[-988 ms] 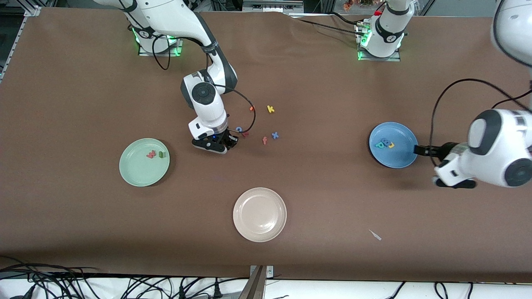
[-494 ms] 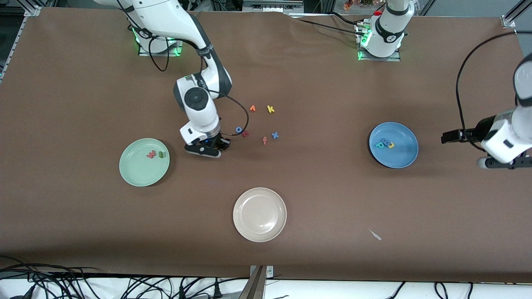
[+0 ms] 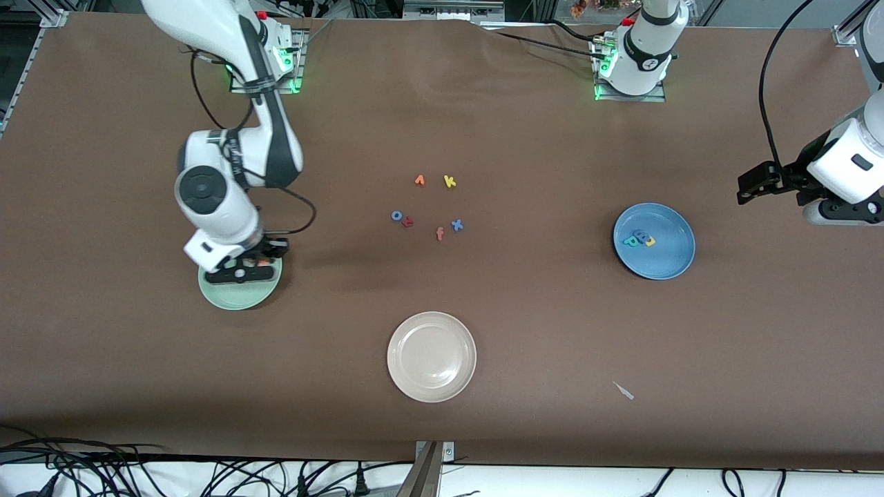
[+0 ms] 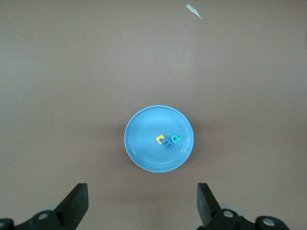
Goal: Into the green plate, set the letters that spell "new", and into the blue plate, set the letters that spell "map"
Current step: 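Place the orange e on the green plate with the right gripper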
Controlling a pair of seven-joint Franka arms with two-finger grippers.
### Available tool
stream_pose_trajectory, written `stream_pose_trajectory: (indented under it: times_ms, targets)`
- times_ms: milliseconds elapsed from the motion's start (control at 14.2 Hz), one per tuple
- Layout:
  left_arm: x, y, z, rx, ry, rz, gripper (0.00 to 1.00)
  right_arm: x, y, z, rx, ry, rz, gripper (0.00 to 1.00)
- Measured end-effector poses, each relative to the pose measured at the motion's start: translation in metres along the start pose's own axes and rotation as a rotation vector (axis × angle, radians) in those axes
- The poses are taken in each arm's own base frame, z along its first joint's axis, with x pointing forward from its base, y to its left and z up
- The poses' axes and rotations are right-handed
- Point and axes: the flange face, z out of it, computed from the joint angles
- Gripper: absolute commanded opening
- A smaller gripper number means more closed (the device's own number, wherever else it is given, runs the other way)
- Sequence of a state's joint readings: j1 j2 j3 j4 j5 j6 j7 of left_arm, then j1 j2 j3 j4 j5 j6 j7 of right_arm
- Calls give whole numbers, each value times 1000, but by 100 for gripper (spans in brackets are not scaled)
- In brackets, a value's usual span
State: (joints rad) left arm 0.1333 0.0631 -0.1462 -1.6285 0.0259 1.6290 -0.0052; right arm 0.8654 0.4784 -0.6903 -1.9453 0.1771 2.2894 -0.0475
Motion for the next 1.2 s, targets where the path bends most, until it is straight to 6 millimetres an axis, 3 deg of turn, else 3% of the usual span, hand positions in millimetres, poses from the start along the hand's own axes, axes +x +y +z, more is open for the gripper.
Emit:
stream_pose_trajectory:
  times_ms: [212, 424, 635, 918, 1200]
  targets:
    - [-3, -3, 1, -1, -19, -6, 100, -6, 26, 19, -16, 35, -71, 26]
    - [-4, -8, 1, -1, -25, -15, 100, -14, 58, 40, 12, 58, -94, 55]
    - [-4, -11, 1, -19, -27, -23, 100, -15, 65, 41, 30, 61, -91, 100]
    - [-4, -10, 1, -26, -28, -24, 100, -12, 60, 36, 48, 68, -66, 100]
    - [-5, -10, 0, -26, -26, -24, 100, 3, 41, 0, 99, 22, 24, 100]
